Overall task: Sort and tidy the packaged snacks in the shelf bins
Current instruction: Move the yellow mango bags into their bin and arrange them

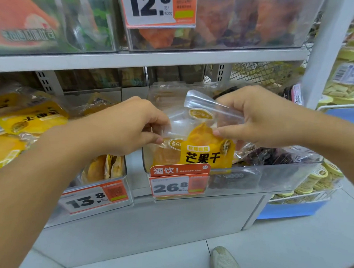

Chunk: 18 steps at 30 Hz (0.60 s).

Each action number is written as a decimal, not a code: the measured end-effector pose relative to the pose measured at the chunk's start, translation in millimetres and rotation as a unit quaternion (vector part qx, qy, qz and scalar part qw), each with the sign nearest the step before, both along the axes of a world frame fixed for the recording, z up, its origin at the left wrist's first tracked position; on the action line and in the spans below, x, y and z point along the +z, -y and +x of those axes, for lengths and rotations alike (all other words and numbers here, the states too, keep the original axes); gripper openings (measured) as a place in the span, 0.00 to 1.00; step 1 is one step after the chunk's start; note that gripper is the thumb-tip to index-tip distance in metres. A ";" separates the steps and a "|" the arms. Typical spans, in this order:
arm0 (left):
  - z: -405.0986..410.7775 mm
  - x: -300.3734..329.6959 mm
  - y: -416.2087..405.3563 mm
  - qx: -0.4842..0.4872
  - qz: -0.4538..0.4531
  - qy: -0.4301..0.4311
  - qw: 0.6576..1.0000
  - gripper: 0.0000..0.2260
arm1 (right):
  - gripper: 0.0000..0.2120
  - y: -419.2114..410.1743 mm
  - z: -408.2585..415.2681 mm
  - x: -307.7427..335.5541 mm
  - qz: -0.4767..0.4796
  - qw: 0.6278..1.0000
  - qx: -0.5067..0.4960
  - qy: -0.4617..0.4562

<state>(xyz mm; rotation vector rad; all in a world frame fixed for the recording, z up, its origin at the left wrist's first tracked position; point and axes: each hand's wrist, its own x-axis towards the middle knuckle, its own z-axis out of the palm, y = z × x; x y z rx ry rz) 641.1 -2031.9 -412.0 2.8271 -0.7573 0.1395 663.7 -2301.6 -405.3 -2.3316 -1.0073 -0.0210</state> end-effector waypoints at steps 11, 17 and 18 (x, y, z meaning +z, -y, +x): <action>-2.2 -3.8 -19.7 0.005 -0.089 -0.100 0.991 0.13 | 0.20 -32.3 -9.5 -28.7 -0.058 0.946 0.081 0.307; -7.3 -10.2 -9.2 -0.015 -0.241 -0.181 0.953 0.21 | 0.26 -37.6 -3.5 -34.6 -0.107 0.972 0.066 0.197; -8.1 -10.0 -9.4 -0.019 -0.215 -0.171 0.961 0.26 | 0.25 -39.6 -2.4 -33.0 -0.112 0.979 0.052 0.161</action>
